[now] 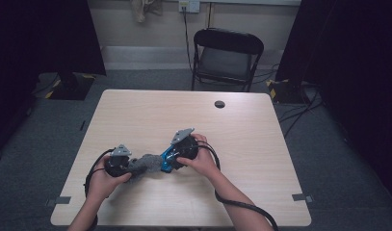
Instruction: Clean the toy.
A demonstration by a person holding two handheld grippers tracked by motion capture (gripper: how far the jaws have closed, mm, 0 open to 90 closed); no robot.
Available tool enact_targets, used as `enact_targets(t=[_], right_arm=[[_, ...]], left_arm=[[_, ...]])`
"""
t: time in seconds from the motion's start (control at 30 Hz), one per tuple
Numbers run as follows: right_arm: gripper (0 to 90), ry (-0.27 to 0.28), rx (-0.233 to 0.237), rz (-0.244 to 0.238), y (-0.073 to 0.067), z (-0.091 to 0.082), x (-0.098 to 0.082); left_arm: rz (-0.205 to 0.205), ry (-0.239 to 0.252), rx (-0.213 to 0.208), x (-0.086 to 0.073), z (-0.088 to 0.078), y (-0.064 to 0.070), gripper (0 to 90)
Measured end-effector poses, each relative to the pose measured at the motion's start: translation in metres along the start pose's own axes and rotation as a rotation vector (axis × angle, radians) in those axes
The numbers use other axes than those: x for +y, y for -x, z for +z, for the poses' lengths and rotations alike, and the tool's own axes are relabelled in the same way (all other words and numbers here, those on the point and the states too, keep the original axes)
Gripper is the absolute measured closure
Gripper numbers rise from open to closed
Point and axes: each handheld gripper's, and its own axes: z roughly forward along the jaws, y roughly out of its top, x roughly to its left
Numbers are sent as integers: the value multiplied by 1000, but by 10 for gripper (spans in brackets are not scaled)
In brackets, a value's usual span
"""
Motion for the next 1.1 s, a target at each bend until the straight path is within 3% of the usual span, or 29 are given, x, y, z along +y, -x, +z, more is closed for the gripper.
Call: enact_targets(t=[0.17, 0.23, 0.3, 0.43, 0.57, 0.67, 0.7, 0.77, 0.8, 0.83, 0.9, 0.93, 0.97, 1.03, 1.1], right_arm=[[75, 9, -14, 6, -3, 1, -1], [76, 13, -14, 3, -4, 1, -1], [76, 14, -15, 7, -4, 1, -1], [76, 12, -15, 8, -4, 1, -1], [77, 12, -13, 8, -5, 1, -1], [77, 10, -14, 8, -5, 2, -1], [77, 9, -14, 6, -5, 1, -1], [77, 13, -14, 8, -5, 1, -1], [78, 16, -14, 9, -5, 2, -1], [78, 20, -16, 8, -5, 2, -2], [78, 20, -17, 8, -5, 2, -2], [78, 19, -18, 11, -6, 1, -2], [78, 19, -18, 12, -6, 2, -2], [78, 21, -21, 15, -7, 2, -2], [78, 24, -23, 19, -7, 2, -2]], left_arm=[[38, -16, -4, -1, 5, 2, 629], [34, -15, -8, -1, 5, 3, 602], [30, -8, -17, 0, 5, 3, 508], [93, 2, -5, 5, 5, 5, 296], [101, 22, 0, 9, 10, 5, 258], [94, -13, 2, 7, 17, 5, 393], [88, -19, -13, 7, 17, 6, 498], [90, -34, 15, 8, 16, 6, 620], [64, -33, 30, 9, 16, 6, 657], [35, -28, 56, 10, 15, 5, 668], [28, -18, 158, 11, 15, 3, 675], [9, -12, 178, 11, 16, 2, 677], [7, -12, 178, 11, 18, 2, 679], [60, -29, 184, 13, 21, 7, 687], [77, -50, 152, 17, 23, 13, 691]])
